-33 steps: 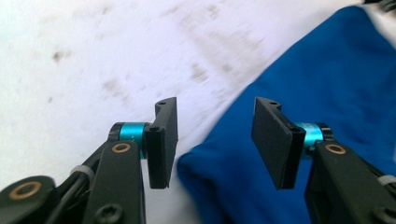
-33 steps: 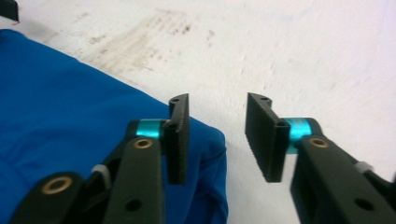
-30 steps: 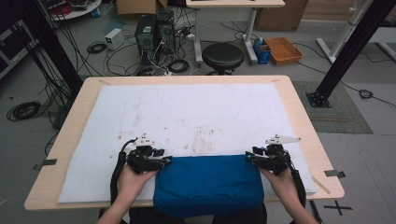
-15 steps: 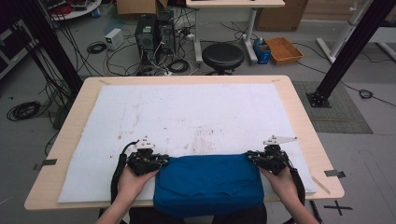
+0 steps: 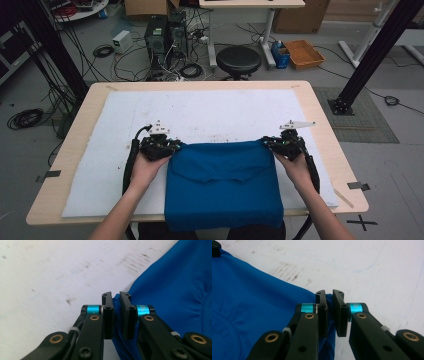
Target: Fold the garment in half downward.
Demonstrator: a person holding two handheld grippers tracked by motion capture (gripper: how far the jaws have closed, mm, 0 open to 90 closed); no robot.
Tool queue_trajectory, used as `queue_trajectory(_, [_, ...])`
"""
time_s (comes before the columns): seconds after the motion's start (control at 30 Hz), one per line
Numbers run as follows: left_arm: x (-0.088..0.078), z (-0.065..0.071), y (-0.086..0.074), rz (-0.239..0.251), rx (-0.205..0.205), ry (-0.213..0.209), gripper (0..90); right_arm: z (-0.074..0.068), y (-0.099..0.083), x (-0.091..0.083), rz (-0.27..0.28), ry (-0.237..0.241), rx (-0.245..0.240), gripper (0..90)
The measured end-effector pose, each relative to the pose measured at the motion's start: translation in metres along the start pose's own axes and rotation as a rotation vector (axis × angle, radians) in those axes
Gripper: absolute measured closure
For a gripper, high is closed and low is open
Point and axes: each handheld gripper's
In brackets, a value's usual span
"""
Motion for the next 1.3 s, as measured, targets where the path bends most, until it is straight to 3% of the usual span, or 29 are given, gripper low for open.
queue_trajectory(0.2, [0.019, -0.018, 0.016, -0.008, 0.001, 0.025, 82.1, 0.015, 0.019, 0.013, 0.002, -0.027, -0.003, 83.6])
queue_trajectory(0.27, [0.025, -0.023, 0.017, 0.012, 0.004, 0.033, 82.1, 0.02, 0.023, 0.018, 0.0, -0.036, 0.008, 83.6])
queue_trajectory(0.4, [0.036, -0.032, 0.02, 0.003, -0.006, 0.033, 82.0, 0.029, 0.026, 0.028, -0.006, -0.045, 0.037, 83.5])
queue_trajectory(0.8, [0.048, -0.036, 0.025, -0.01, 0.012, 0.05, 81.6, 0.033, 0.025, 0.039, -0.028, -0.081, 0.026, 83.5])
queue_trajectory(1.2, [0.056, -0.044, 0.023, -0.017, -0.001, 0.066, 81.3, 0.035, 0.029, 0.048, -0.042, -0.093, 0.015, 83.2])
queue_trajectory(1.27, [0.057, -0.042, 0.024, -0.018, 0.011, 0.088, 77.8, 0.035, 0.029, 0.048, -0.044, -0.097, 0.011, 81.4])
queue_trajectory(1.3, [0.056, -0.041, 0.025, -0.027, 0.018, 0.109, 71.2, 0.034, 0.029, 0.047, -0.04, -0.094, 0.012, 79.7])
Point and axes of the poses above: each handheld gripper's, and its own axes: x roughly forward along the jaws, y roughly out of its top, z roughly to its right, and after that the axes turned 1 degree about -x, right-handed
